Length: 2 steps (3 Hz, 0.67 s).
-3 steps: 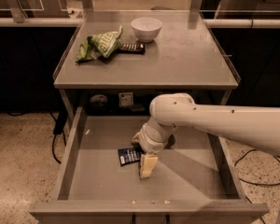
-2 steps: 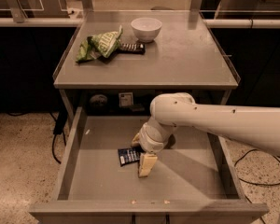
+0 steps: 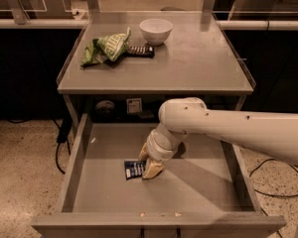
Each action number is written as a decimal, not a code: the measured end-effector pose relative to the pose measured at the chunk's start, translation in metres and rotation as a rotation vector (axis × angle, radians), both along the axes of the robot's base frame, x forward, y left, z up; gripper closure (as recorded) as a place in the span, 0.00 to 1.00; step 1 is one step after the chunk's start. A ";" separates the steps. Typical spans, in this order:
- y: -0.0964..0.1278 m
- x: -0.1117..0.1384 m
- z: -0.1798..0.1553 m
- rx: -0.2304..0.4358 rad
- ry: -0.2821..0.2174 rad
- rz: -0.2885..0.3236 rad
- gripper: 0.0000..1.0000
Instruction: Pick rxbar blueberry from top drawer and place on counter
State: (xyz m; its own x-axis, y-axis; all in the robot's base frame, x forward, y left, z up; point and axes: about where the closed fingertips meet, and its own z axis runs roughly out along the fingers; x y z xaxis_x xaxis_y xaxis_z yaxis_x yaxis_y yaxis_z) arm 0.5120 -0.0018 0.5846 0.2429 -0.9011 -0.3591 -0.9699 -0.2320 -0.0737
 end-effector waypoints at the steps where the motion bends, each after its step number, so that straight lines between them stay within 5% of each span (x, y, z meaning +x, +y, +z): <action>1: 0.000 0.000 0.009 0.000 0.000 0.000 1.00; 2: -0.001 -0.001 0.016 -0.003 -0.005 0.000 1.00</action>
Offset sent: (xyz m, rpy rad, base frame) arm -0.0083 -0.0247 0.0734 -0.0637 -0.0749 -0.0138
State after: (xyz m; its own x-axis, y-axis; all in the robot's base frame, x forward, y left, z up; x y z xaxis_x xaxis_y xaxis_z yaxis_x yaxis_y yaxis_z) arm 0.5113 -0.0025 0.6003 0.2450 -0.9022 -0.3551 -0.9695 -0.2325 -0.0781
